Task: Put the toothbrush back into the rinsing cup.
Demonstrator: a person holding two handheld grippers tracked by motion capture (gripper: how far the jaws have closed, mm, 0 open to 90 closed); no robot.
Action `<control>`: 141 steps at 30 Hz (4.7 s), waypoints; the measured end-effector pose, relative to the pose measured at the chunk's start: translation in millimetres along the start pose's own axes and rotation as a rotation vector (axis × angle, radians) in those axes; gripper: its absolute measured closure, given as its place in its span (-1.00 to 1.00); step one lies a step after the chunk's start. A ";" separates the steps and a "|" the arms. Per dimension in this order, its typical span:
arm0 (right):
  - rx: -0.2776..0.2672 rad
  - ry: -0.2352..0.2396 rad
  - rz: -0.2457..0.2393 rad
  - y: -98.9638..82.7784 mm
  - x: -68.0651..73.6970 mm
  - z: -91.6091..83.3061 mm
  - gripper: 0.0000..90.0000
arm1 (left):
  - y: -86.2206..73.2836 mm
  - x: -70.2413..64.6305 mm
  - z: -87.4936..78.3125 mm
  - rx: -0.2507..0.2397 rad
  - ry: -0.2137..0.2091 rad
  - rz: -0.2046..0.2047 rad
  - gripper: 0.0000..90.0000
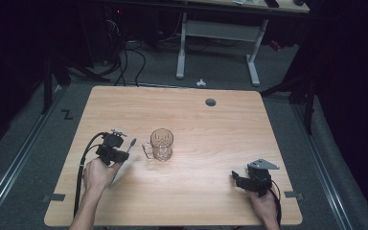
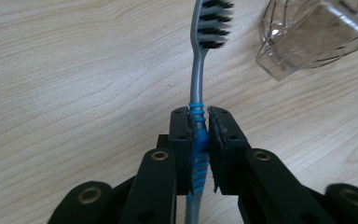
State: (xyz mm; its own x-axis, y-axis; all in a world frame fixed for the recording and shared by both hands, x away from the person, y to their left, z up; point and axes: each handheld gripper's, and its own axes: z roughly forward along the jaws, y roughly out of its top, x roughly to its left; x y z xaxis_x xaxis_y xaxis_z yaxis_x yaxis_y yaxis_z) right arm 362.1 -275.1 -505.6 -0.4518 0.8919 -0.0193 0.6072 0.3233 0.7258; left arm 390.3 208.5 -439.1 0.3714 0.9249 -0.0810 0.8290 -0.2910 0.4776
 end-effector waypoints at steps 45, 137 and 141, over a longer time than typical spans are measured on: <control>0.001 0.000 0.000 0.0 0.0 -0.1 -0.41 | -7.7 -11.3 -37.6 -0.220 -0.124 -0.011 0.79; 0.001 -0.001 0.001 0.0 0.1 -0.2 -0.41 | 62.5 -41.4 -52.4 -0.543 -0.201 0.077 0.79; 0.001 -0.001 0.001 -0.1 0.2 -0.2 -0.41 | 66.5 -41.5 -50.5 -0.553 -0.207 0.075 0.79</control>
State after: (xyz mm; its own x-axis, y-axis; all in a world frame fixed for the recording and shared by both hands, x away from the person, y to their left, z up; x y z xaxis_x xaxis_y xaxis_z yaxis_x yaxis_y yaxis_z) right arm 361.9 -275.0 -505.5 -0.4503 0.8927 -0.0198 0.6081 0.3228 0.7252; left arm 408.9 163.1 -359.9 0.5406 0.8236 -0.1717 0.4768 -0.1318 0.8691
